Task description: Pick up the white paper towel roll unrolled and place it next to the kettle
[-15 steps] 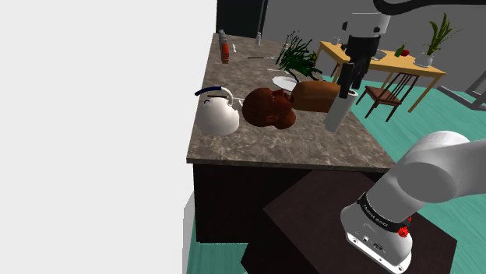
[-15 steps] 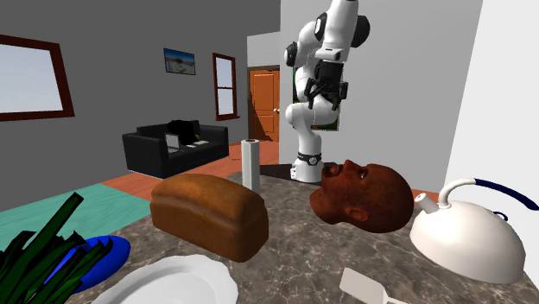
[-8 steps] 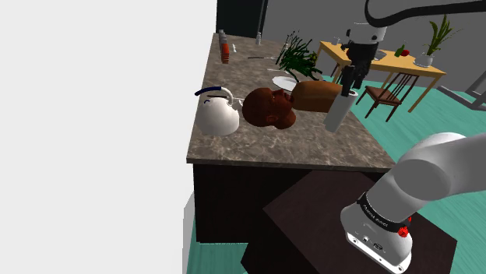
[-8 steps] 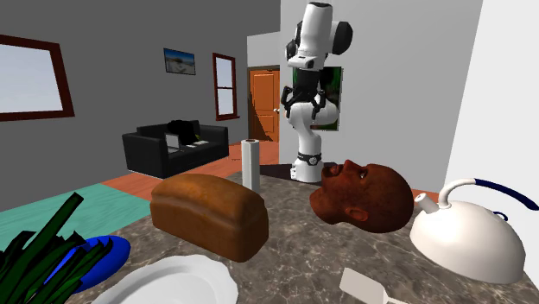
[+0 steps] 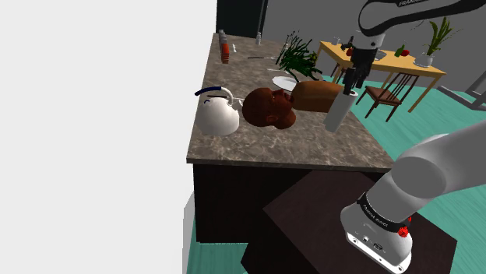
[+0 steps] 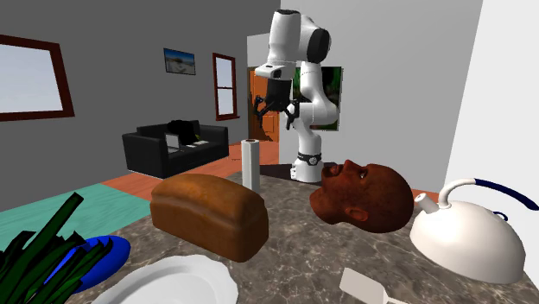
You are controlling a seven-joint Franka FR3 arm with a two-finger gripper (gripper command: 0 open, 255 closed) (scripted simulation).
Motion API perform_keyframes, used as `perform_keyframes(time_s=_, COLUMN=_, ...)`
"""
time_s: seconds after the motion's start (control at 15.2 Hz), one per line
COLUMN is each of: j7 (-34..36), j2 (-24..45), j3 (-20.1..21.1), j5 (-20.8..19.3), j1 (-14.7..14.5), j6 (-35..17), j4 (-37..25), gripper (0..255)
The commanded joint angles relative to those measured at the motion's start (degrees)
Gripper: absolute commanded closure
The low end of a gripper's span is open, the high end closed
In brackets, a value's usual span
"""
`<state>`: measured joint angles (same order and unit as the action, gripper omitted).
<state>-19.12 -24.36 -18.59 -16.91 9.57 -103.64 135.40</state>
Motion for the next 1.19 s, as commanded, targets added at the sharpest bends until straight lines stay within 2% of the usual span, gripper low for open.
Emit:
perform_keyframes(time_s=0.0, j7=-1.8, j2=2.7, j3=-2.0, j5=-0.4, j1=0.8, j6=-1.8, j4=-1.6, gripper=0)
perform_keyframes(time_s=0.33, j7=-5.9, j2=10.3, j3=-6.4, j5=0.3, j1=2.2, j6=-6.0, j4=-6.3, gripper=0)
perform_keyframes(time_s=0.79, j7=-6.0, j2=11.9, j3=-7.6, j5=-0.2, j1=2.7, j6=-12.1, j4=-1.9, gripper=0)
perform_keyframes(time_s=1.12, j7=-6.0, j2=11.9, j3=-7.6, j5=-0.2, j1=2.7, j6=-12.1, j4=-1.9, gripper=0)
